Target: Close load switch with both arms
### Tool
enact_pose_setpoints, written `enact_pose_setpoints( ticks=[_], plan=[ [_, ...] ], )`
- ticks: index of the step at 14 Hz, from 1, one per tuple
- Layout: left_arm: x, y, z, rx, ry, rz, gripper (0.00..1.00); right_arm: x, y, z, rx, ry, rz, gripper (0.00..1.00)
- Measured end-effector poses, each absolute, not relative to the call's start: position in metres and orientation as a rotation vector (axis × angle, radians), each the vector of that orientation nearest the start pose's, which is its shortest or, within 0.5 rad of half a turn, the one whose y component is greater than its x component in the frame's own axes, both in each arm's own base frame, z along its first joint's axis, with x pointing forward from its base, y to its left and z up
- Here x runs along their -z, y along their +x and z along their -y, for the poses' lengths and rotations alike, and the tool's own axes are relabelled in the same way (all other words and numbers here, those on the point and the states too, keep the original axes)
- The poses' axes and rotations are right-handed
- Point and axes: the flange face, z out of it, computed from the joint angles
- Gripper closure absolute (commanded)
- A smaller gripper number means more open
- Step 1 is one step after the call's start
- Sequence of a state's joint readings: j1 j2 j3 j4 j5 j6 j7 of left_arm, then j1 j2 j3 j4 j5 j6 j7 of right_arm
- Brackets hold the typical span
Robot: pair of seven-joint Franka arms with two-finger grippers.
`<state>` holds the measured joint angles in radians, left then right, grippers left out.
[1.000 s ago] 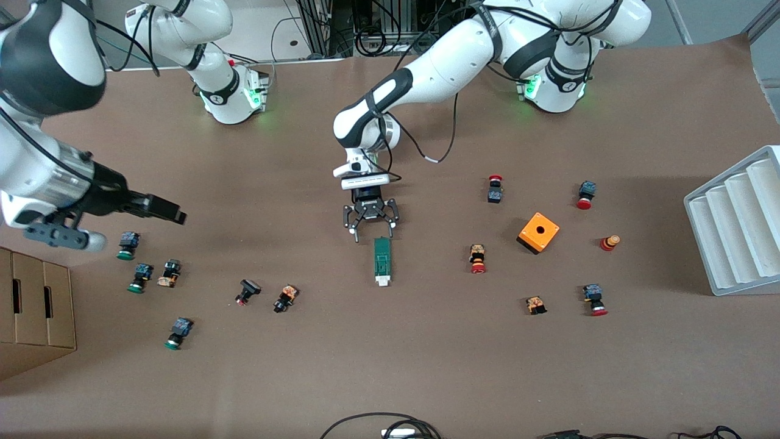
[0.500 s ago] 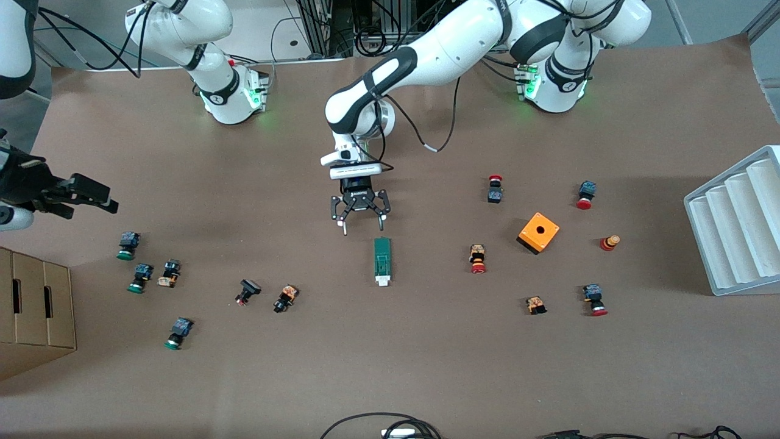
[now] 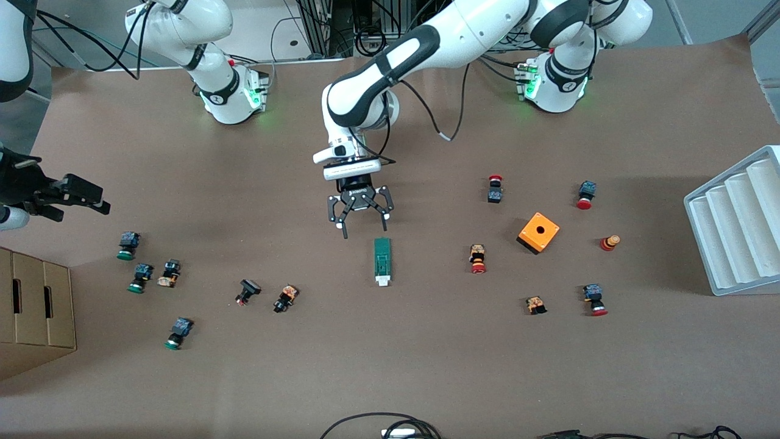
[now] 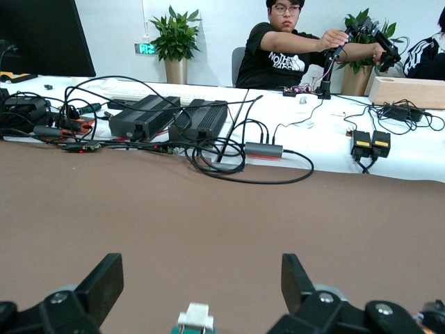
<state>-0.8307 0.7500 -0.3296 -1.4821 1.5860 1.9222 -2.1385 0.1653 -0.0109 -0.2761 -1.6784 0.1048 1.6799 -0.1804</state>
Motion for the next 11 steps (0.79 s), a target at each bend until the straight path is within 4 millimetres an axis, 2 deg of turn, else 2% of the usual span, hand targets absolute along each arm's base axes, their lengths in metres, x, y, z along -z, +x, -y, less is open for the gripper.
enact_pose_setpoints(
  ticks=[5, 7, 9, 11],
  plan=[
    [-0.301, 0.394, 0.617, 1.654, -2.6, 0.223, 0.0, -0.591, 0.558, 0.048, 0.053, -3.056, 0.116, 0.0],
    [-0.319, 0.393, 0.618, 1.613, -2.624, 0.187, 0.0, -0.593, 0.559, 0.037, 0.056, -3.09, 0.163, 0.0],
    [-0.346, 0.398, 0.616, 1.545, -2.652, 0.148, 0.0, -0.595, 0.559, 0.027, 0.061, -3.102, 0.195, 0.0],
    [-0.381, 0.41, 0.607, 1.437, -2.684, 0.087, 0.0, -0.598, 0.558, 0.027, 0.07, -3.103, 0.199, 0.0]
  ],
)
